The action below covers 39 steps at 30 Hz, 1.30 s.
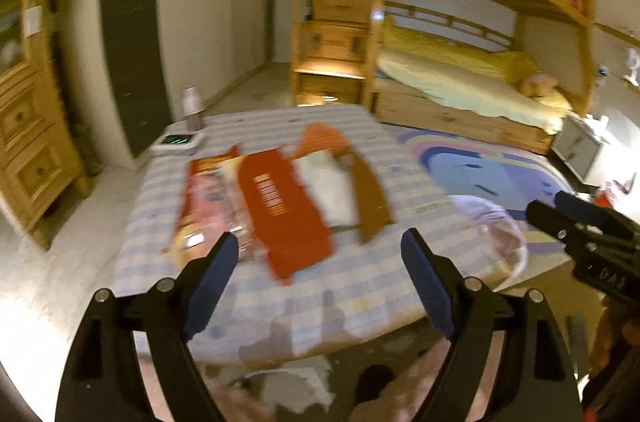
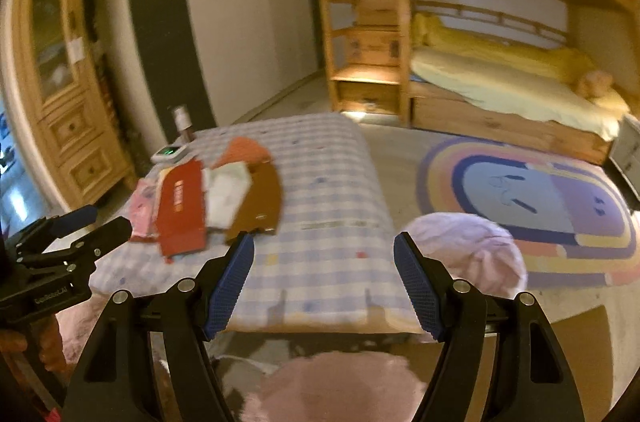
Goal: Collect trash
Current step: 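Move both tools back over the table toward the red box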
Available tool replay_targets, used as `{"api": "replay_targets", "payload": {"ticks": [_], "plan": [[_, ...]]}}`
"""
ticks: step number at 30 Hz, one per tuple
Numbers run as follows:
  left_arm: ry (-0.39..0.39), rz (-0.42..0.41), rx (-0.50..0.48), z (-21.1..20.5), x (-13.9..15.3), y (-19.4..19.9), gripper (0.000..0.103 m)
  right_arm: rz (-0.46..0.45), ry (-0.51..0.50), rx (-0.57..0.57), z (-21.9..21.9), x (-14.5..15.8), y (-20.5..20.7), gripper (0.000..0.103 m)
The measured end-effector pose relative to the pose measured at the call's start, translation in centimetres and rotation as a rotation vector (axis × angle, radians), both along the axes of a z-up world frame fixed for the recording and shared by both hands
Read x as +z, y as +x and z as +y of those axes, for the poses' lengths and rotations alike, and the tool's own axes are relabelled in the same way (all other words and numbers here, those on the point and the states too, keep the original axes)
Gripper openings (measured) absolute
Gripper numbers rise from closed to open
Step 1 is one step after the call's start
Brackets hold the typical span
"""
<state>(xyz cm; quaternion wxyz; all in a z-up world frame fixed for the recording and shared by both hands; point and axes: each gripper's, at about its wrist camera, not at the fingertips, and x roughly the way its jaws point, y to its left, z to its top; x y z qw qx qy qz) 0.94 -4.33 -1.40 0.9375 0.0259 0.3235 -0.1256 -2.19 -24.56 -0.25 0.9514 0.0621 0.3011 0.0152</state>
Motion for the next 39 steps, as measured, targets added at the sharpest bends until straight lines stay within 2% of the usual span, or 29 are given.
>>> {"api": "replay_targets", "payload": {"ticks": [5,9,17,21,30,37,38,39], "plan": [[0.029,-0.01,0.094,3.6,-1.1,-0.3,0.081,-0.013,-0.008,0.062,2.6,-0.6,0.8,0.073],[0.025,-0.008,0.133,5.0,-1.6,-0.4,0.081,-0.01,-0.008,0.105,4.7,-1.4,1.7,0.073],[-0.012,0.008,0.192,6.3,-2.4,0.6,0.081,0.028,-0.049,0.129,6.6,-3.1,4.0,0.071],[0.024,0.002,0.213,5.9,-2.9,2.1,0.081,0.054,-0.043,0.123,6.6,-4.2,5.9,0.065],[0.028,0.029,0.219,5.8,-4.1,4.8,0.081,0.089,-0.052,0.132,7.6,-5.4,9.9,0.066],[0.007,0.036,0.116,2.8,-4.7,4.7,0.081,0.088,-0.039,0.086,6.2,-5.8,9.7,0.066],[0.008,0.038,0.11,2.3,-4.8,4.8,0.084,0.085,-0.033,0.067,5.6,-5.5,9.3,0.066],[0.01,0.039,0.112,1.7,-5.0,4.9,0.091,0.081,-0.032,0.057,5.3,-5.3,9.2,0.066]]}}
